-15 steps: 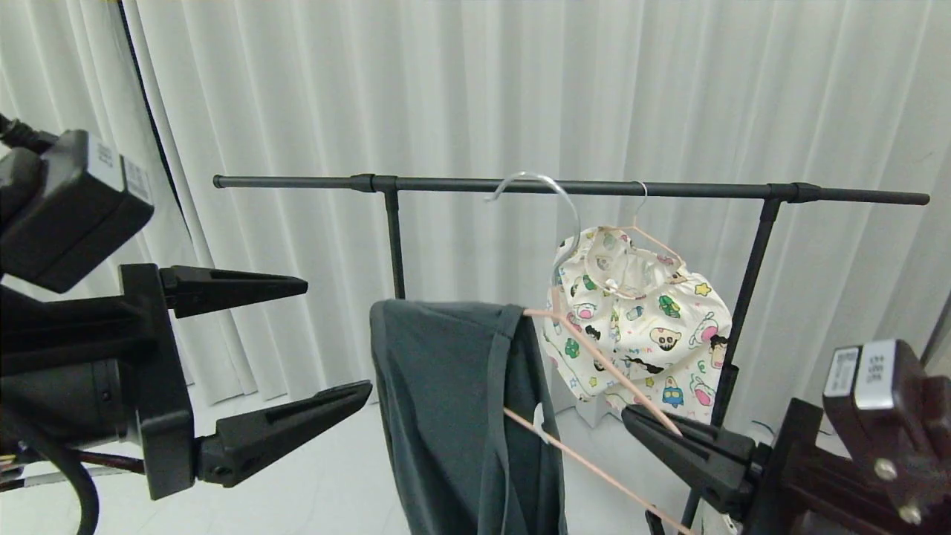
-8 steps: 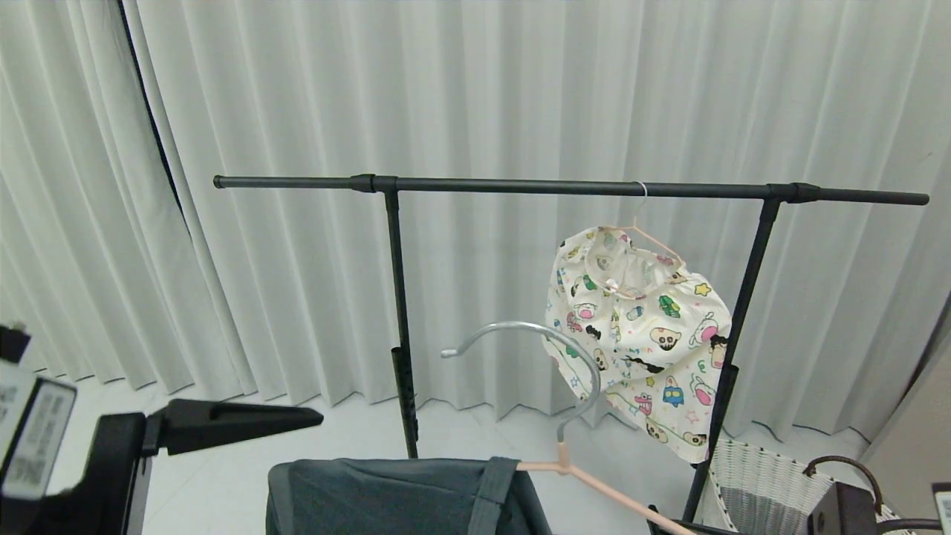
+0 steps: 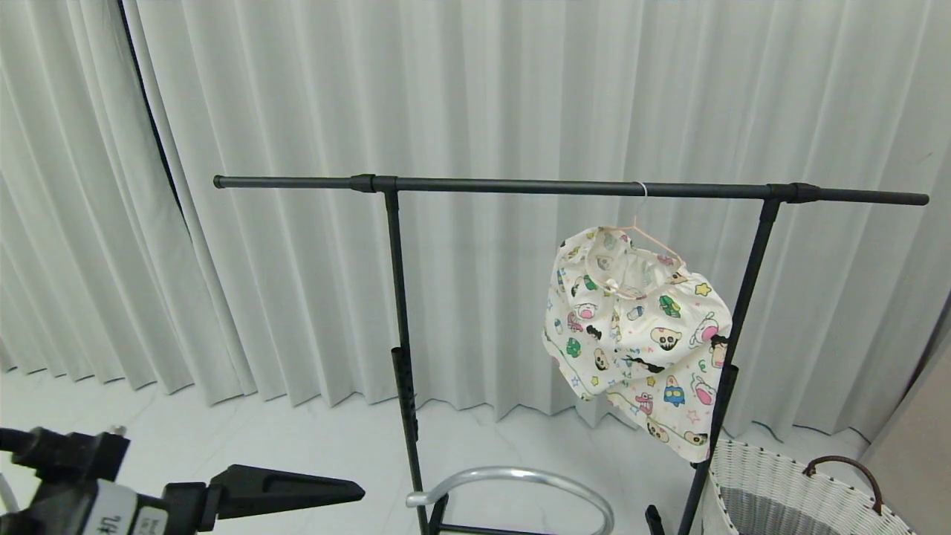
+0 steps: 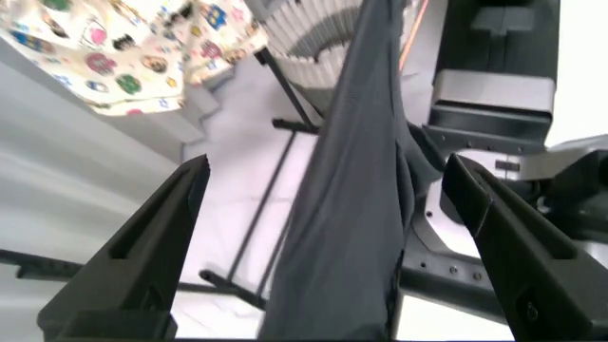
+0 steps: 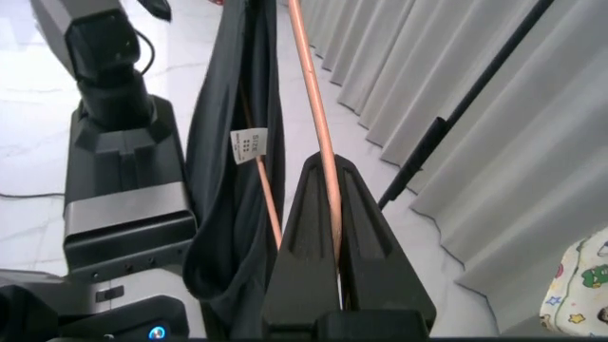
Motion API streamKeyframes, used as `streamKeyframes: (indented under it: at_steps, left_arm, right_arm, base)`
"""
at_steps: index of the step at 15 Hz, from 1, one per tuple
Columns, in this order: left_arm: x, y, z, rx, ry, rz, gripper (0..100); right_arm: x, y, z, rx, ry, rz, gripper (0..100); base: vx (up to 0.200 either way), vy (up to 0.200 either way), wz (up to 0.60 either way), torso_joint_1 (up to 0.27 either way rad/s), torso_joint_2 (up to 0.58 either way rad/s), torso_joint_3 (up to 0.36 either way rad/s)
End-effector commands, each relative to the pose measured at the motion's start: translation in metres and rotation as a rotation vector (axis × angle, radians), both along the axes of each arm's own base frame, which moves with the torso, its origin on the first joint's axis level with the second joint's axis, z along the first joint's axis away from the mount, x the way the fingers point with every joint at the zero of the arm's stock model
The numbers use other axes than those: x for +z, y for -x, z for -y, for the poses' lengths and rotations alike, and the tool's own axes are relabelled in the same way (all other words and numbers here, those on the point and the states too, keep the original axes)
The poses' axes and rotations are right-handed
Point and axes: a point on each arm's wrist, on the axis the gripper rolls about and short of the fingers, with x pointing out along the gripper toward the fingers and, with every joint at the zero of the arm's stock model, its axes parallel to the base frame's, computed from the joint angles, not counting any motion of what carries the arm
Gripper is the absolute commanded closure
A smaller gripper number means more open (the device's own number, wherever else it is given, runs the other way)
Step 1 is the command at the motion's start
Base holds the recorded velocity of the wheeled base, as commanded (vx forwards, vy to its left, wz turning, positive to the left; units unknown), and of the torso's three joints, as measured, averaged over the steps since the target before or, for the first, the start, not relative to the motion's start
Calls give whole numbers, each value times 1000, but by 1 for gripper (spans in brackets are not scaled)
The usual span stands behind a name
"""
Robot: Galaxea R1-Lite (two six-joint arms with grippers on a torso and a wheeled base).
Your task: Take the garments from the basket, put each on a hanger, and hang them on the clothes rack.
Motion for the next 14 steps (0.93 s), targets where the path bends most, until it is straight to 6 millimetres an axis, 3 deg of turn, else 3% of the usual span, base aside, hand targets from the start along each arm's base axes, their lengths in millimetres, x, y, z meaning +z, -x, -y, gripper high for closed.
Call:
streamKeyframes:
  at_steps: [1, 9, 10, 14]
  left_arm:
    - [-8, -8, 10, -2, -46, -35, 0]
    - [-16, -18, 23, -8, -102, -68, 0]
    - [-16, -19, 23, -8, -103, -69, 100]
    - [-16, -18, 23, -8, -104, -70, 100]
  right_arm:
    - [-1, 2, -1, 16, 7, -2, 100]
    - [0, 3, -2, 20, 1, -1, 100]
    - [1, 3, -2, 20, -1, 0, 100]
    - [1, 3, -1, 17, -2, 0, 100]
  base:
    - [0, 0, 0, 0, 0, 0]
    - [0, 0, 0, 0, 0, 0]
    - [0, 0, 0, 0, 0, 0]
    - [0, 0, 0, 0, 0, 0]
